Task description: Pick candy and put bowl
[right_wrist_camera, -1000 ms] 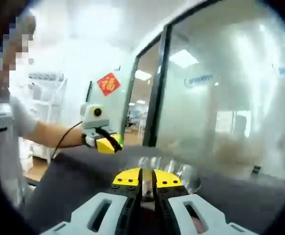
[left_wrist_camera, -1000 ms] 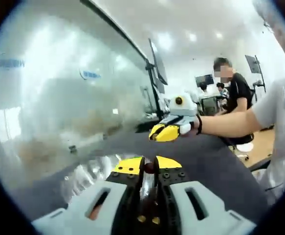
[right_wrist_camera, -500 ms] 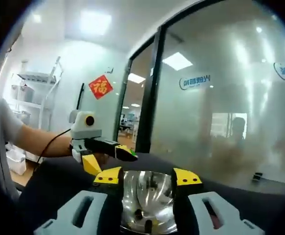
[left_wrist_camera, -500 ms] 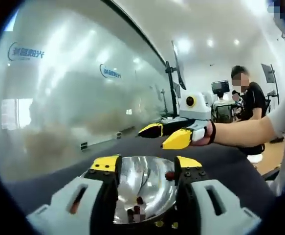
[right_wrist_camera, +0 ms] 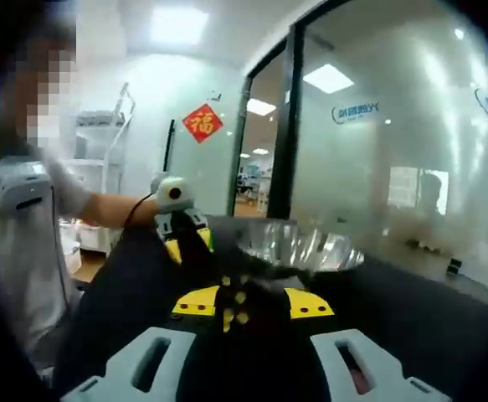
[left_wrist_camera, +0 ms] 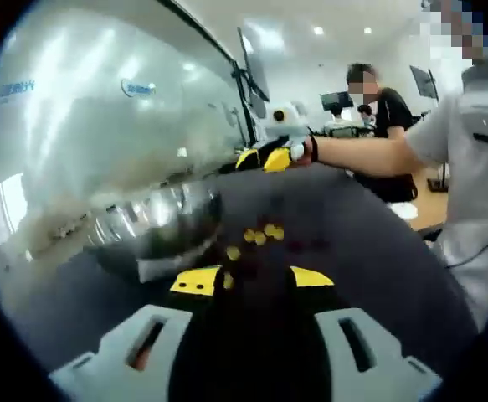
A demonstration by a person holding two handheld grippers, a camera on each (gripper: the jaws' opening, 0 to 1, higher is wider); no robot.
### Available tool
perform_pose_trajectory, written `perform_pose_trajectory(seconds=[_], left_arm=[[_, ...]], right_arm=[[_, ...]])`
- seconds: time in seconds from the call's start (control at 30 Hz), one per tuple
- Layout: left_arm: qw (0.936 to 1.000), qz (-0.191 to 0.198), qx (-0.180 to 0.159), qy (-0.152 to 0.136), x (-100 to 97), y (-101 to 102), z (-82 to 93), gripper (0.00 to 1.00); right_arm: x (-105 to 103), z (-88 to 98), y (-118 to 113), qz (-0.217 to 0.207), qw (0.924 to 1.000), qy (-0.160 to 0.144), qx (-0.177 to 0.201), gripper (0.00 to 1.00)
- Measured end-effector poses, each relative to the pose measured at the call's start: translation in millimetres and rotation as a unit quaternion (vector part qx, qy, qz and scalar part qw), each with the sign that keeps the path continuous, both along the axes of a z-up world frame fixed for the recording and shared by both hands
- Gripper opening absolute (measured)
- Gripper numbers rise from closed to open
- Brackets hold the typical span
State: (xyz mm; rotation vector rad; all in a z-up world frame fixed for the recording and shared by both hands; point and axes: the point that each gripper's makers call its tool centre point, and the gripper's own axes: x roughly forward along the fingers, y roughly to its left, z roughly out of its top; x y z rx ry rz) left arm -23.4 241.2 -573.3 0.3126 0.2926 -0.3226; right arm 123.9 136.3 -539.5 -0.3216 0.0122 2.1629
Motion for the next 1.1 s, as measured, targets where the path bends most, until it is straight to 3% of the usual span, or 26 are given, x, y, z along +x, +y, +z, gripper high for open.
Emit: perform_pose_trajectory(seconds=[0.03, 0.07, 0.1, 0.13, 0.2, 0.3, 0.37, 0.73, 0.8, 0.83, 0.93, 1.1], left_arm=[[0.9998, -0.003, -0.003, 0.017, -3.0, -2.4, -10.5, 0.19], [0.9982, 0.001, -0.059, -0.012, -0.4, -6.3, 2.5, 0.18], [0.9991, 0.006, -0.042, -0.007, 1.7, -1.0, -0.5, 0.18], [0.9989, 0.010, -0.046, -0.010, 5.3, 0.7, 0.8, 0.18], [0.9981, 0.014, -0.060, -0.009, 12.8, 1.0, -0.4, 0.18], [0.9979, 0.014, -0.062, -0.009, 20.3, -1.6, -1.0, 0.18], [0.9960, 0.026, -0.086, 0.004, 26.3, -0.5, -3.6, 0.18], [0.9941, 0.028, -0.104, 0.013, 62.2, -4.8, -5.5, 0.19], [0.9947, 0.020, -0.099, 0.013, 67.5, -9.4, -6.0, 0.17], [0.9950, 0.018, -0.097, 0.012, 69.7, -11.4, -5.8, 0.14], [0.9957, 0.007, -0.092, 0.011, 71.4, -16.7, -6.1, 0.06], [0.9955, 0.004, -0.094, 0.011, 70.3, -17.7, -6.4, 0.05]], right_arm=[[2.6, -14.3, -6.1, -0.004, 0.9998, -0.006, -0.018, 0.24], [5.9, -27.0, -10.2, -0.009, 0.9992, -0.023, -0.033, 0.24], [7.2, -36.1, -12.7, -0.011, 0.9984, -0.037, -0.042, 0.24], [7.5, -40.7, -13.1, -0.013, 0.9979, -0.044, -0.046, 0.24], [5.8, -43.2, -10.3, -0.014, 0.9978, -0.044, -0.047, 0.23], [6.3, -44.0, -2.4, -0.016, 0.9973, -0.014, -0.070, 0.23], [6.1, -44.0, 3.8, -0.013, 0.9974, -0.014, -0.069, 0.23], [-10.0, -44.6, 40.3, -0.010, 0.9973, -0.015, -0.072, 0.19], [-12.1, -44.3, 44.4, -0.010, 0.9976, -0.017, -0.066, 0.16], [-11.7, -43.5, 47.3, -0.012, 0.9981, -0.028, -0.053, 0.09], [-12.0, -44.1, 49.5, -0.020, 0.9981, -0.035, -0.047, 0.04], [-11.5, -44.2, 48.8, -0.024, 0.9982, -0.031, -0.046, 0.04]])
